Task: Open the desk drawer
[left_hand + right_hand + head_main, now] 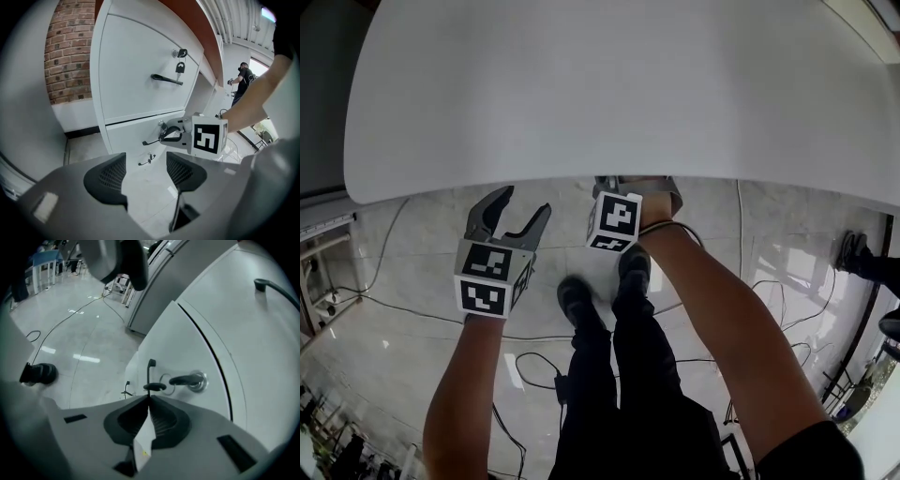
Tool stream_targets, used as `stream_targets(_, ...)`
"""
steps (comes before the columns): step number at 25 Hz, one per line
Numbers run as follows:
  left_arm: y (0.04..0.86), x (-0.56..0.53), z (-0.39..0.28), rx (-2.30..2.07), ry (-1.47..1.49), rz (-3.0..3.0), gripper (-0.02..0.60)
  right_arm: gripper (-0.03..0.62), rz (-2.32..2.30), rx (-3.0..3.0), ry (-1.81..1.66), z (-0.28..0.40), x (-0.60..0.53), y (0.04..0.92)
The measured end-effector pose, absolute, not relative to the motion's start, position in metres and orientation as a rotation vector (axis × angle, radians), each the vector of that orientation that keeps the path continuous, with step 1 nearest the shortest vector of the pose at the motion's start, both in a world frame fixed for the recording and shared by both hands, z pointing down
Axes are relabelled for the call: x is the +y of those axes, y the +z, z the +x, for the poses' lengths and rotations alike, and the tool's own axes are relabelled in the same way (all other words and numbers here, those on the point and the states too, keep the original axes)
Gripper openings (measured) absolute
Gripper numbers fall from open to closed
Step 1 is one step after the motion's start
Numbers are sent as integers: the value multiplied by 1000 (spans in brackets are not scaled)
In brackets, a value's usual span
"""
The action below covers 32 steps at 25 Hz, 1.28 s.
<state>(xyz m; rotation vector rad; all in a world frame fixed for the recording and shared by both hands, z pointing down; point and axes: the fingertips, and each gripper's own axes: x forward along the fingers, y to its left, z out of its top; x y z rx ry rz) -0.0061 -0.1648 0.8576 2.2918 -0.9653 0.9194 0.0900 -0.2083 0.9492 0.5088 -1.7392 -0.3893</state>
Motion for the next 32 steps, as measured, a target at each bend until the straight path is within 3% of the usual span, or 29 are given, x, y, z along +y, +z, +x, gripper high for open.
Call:
stream_targets(8,840,-191,-24,-1039,1000,2358,262,21,498,-1745,-386,86,-190,948)
stream_targets(19,879,-202,-24,-910,1324,2397,264,22,505,-1775,-299,82,-165,941)
stream_targets(22,882,-210,-25,-866,1383,2387,196,74,549,-1897,-240,82,-163,897)
stream_targets(26,883,-208,-26,-787,1444,2422,166,111,631,-1944,-323,112,-175,832)
stream_targets(32,885,-201,-31,-696,1489,2413,143,199,316,-1836,-61,146,-175,882)
